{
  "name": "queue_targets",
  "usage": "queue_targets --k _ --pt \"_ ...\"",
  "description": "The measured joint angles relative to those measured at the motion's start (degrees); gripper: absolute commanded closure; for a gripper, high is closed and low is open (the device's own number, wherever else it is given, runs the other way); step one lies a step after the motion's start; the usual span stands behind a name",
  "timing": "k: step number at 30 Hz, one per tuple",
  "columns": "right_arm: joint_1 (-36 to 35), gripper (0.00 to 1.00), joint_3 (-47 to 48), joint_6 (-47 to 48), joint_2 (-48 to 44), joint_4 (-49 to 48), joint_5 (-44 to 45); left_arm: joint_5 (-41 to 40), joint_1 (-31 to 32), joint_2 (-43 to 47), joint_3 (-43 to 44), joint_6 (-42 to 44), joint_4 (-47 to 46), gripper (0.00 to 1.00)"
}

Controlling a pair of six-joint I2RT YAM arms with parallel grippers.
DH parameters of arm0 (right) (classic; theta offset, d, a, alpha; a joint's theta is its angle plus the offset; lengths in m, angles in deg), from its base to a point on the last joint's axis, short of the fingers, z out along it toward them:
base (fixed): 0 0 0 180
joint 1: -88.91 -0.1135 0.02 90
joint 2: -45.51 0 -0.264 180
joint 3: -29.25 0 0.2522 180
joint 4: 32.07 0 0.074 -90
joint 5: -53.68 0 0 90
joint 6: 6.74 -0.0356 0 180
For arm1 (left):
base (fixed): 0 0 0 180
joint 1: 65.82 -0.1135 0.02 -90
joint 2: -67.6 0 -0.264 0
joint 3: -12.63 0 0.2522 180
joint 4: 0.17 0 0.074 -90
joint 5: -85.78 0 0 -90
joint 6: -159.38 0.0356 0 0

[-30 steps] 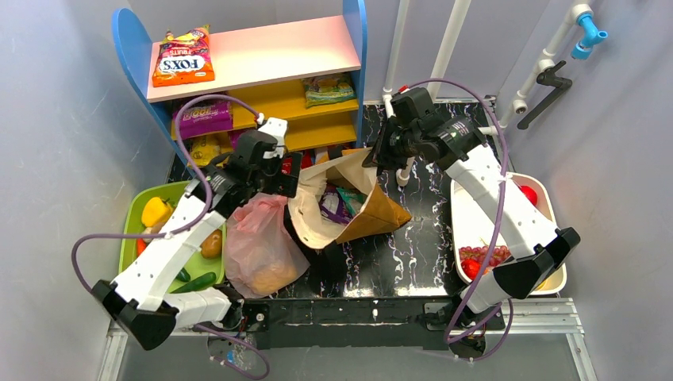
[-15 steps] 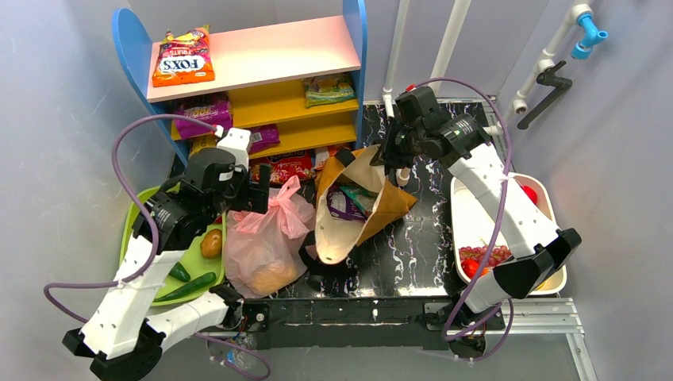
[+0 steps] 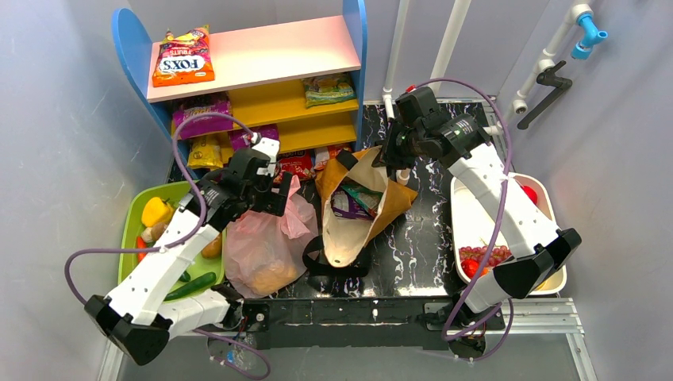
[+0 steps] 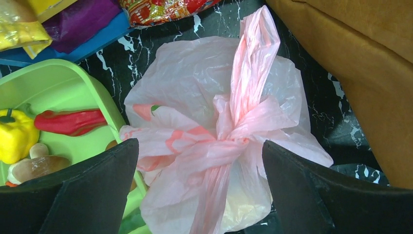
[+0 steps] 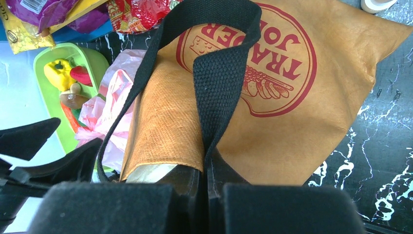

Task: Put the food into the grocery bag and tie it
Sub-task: Pick up the grocery bag from the center of the board.

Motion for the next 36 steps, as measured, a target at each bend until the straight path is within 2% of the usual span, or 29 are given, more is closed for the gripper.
queue_targets --k 8,19,21,23,26,28,29,36 --pt "0.0 0.99 0.0 0.0 0.0 0.0 -0.2 0.0 -0.5 -3.8 -4.6 0.4 -5.3 0.02" --pt "0.0 0.99 0.0 0.2 0.0 0.0 -1.3 0.3 -1.6 -4.5 -8.9 -5.8 -4.7 0.04" --pt "0.0 0.99 0.0 0.3 0.0 0.0 -1.4 0.5 -1.6 -2.8 -10.8 -7.3 -4.2 0.18" --pt "0.0 0.99 0.0 0.3 0.0 0.0 -1.5 0.6 -1.6 -1.3 -12.6 -8.5 -4.2 0.42" --pt "0.0 0.99 0.0 0.4 0.0 0.0 -1.7 0.9 -1.6 0.0 -15.2 -9.7 -4.5 0.71" --pt "0.0 0.99 0.0 0.4 0.0 0.0 -1.8 0.9 -1.6 0.0 -16.3 -10.1 -4.9 0.96" --pt "0.0 0.99 0.0 0.4 0.0 0.0 -1.9 1.0 -1.6 0.0 -16.6 -10.1 -4.9 1.00" --pt "0.0 0.99 0.0 0.1 0.0 0.0 -2.0 1.8 -1.6 1.3 -13.9 -9.4 -2.0 1.00"
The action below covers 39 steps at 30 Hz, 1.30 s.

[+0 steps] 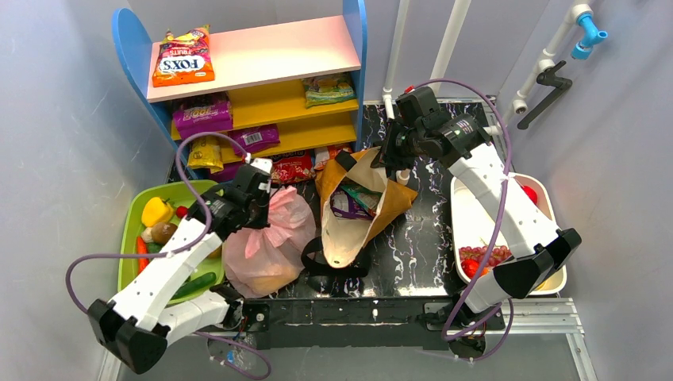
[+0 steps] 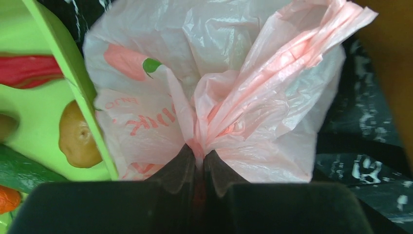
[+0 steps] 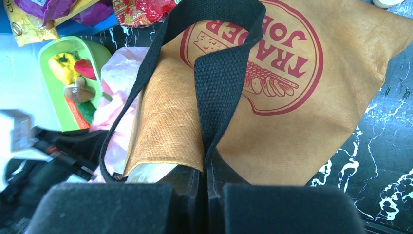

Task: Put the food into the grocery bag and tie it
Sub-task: Pick up the grocery bag from the center of the board, then place the grocery bag at the grocery bag.

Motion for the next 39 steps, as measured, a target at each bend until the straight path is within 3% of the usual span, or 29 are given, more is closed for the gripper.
queue_targets --k 10,15,23,30,39 --pt "0.0 0.99 0.8 -0.3 0.4 0.2 -0.1 4.2 0.0 7.8 25.6 1.1 12.2 1.00" --pt "0.0 0.99 3.8 -1.1 2.6 0.3 -0.1 6.2 0.0 6.7 39.6 2.6 17.6 1.00" --pt "-0.6 0.99 11.2 -2.1 8.3 1.0 0.1 17.1 0.0 3.2 58.1 2.2 19.5 1.00" --pt "-1.6 0.99 15.4 -2.3 12.0 2.3 0.4 26.9 0.0 1.2 63.1 -0.8 16.7 1.00" --pt "-1.7 0.99 17.1 -2.3 13.4 3.3 0.8 40.1 0.0 0.1 60.1 -7.6 5.9 1.00"
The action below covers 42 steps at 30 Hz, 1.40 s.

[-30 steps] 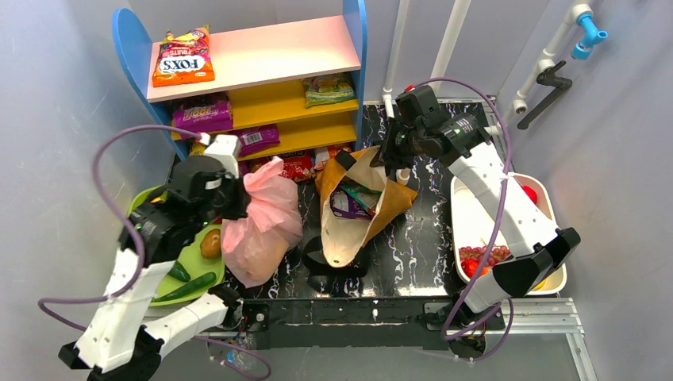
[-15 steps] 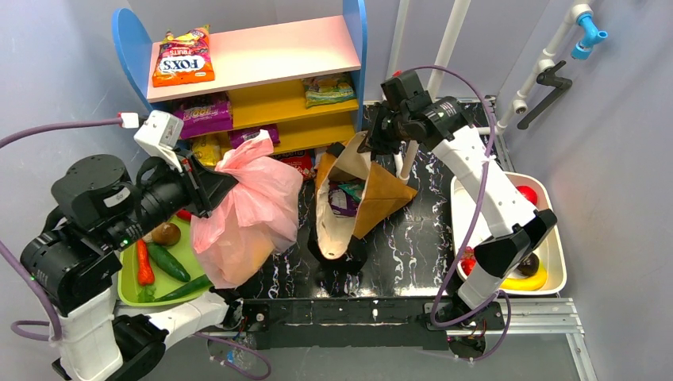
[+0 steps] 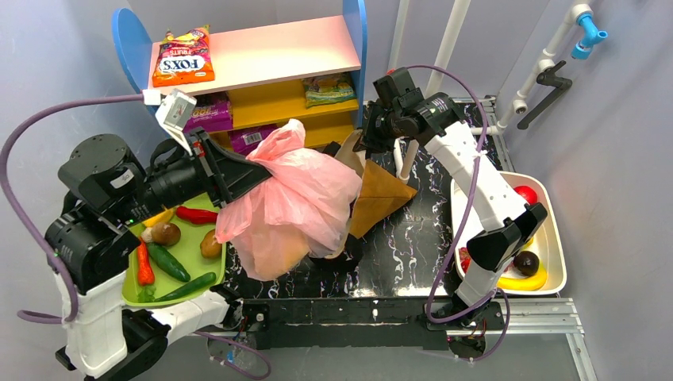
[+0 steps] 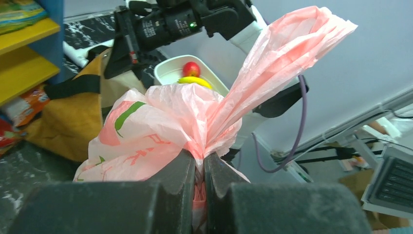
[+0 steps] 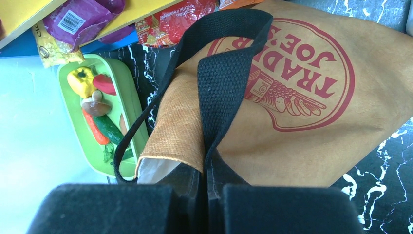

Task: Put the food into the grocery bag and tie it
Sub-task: Place the grocery bag at the grocery bag.

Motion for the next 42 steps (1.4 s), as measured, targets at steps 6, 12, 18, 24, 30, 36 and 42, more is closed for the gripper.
queue_targets --k 6,12,18,24,30,36,42 --pt "-0.1 0.99 0.0 0.0 0.0 0.0 0.0 3.4 0.0 -0.5 -5.8 -5.9 -8.8 1.00" --pt "-0.3 0.99 -1.1 0.2 -0.7 -0.2 0.0 2.6 0.0 -1.0 -13.3 -10.6 -16.6 1.00" --pt "-0.3 0.99 -4.1 0.8 -3.1 -0.2 0.0 -1.9 0.0 -1.9 -16.6 -11.0 -19.3 1.00" --pt "-0.3 0.99 -5.4 2.0 -4.5 -0.2 0.1 -6.1 0.0 -2.2 -16.7 -10.1 -19.6 1.00" --pt "-0.3 0.99 -6.0 3.8 -5.0 -0.4 -0.5 -10.6 0.0 -3.0 -16.3 -7.5 -18.9 1.00" --pt "-0.3 0.99 -6.0 5.8 -5.0 -0.2 -2.1 -14.1 0.0 -2.4 -16.3 -5.0 -17.5 1.00" --pt "-0.3 0.99 -4.2 7.8 -4.5 2.4 -3.0 -14.6 0.0 -0.5 -18.8 -4.8 -18.0 1.00"
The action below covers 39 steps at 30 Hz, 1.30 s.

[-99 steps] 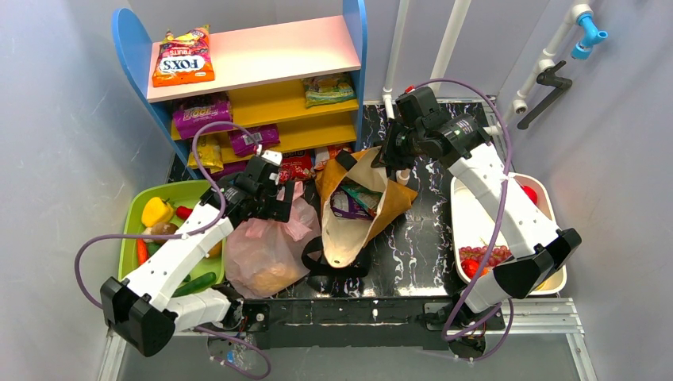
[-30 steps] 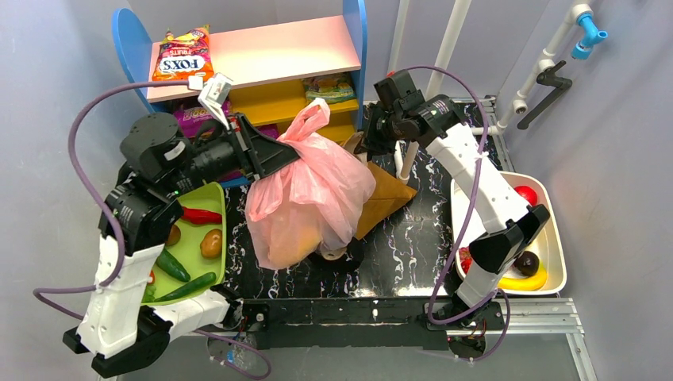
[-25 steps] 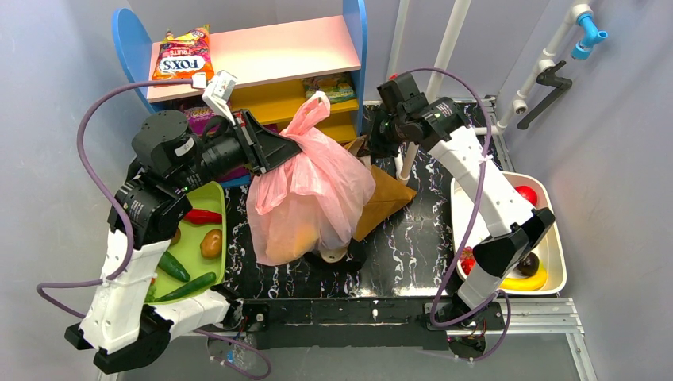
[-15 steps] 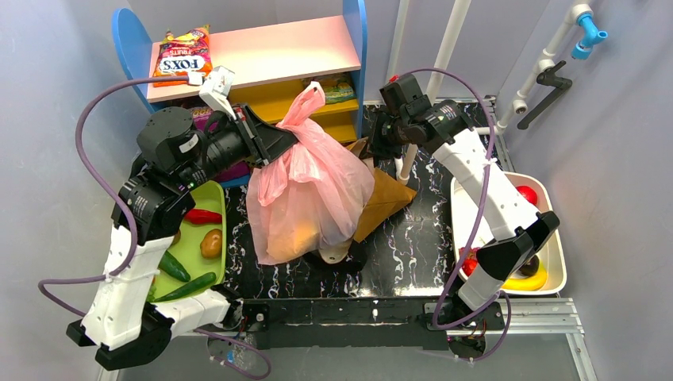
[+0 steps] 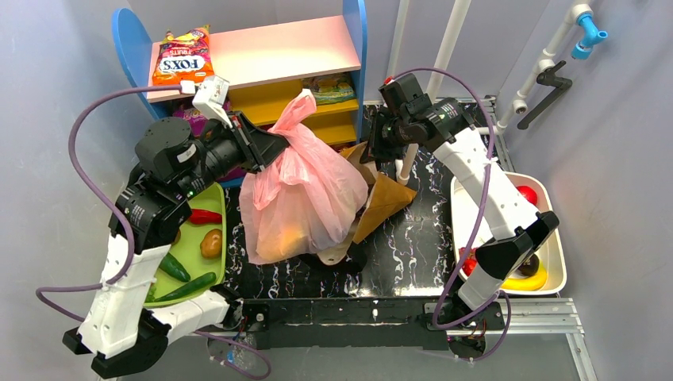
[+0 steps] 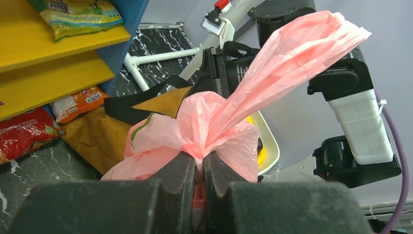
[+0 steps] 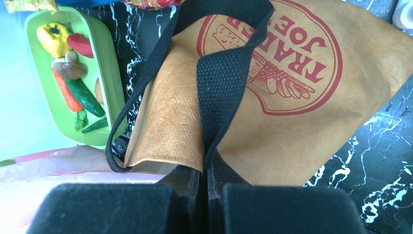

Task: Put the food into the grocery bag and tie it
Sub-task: Place the grocery bag at the grocery bag.

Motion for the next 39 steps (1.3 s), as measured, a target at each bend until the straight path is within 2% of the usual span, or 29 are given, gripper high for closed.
queue_targets --k 5,9,13,21,24,27,31,35,39 --pt "-0.6 0.99 0.6 0.4 0.6 1.7 -1.0 1.2 1.1 2.9 -7.7 -3.5 -4.7 1.00" --pt "-2.3 0.99 0.6 0.2 1.3 1.9 -1.4 -2.1 7.9 3.6 -14.0 -5.3 -8.4 1.00" --pt "-3.4 0.99 0.6 -0.3 2.4 2.6 -1.0 -8.2 17.0 2.0 -17.6 -6.9 -11.6 1.00" --pt "-3.6 0.99 -1.7 -1.6 2.4 2.3 0.2 -19.9 27.0 -0.5 -21.8 -11.8 -18.4 1.00" --pt "-3.7 0.99 -2.2 -1.5 1.8 2.3 0.4 -26.9 29.7 0.4 -25.7 -13.7 -22.3 1.00" --pt "-3.7 0.99 -3.5 -1.5 0.3 2.1 0.8 -35.8 32.3 1.9 -33.8 -15.5 -28.7 1.00" --pt "-3.7 0.99 -4.0 -1.1 -1.2 2.3 1.7 -42.9 35.1 0.1 -40.3 -16.0 -34.6 1.00" --pt "-3.7 0.99 -3.9 -0.1 -1.5 3.5 2.2 -45.6 37.9 -1.4 -43.6 -15.1 -39.3 1.00" --pt "-3.7 0.99 -3.9 0.4 -1.5 4.1 1.6 -46.2 38.1 -2.8 -44.0 -14.6 -40.4 1.00"
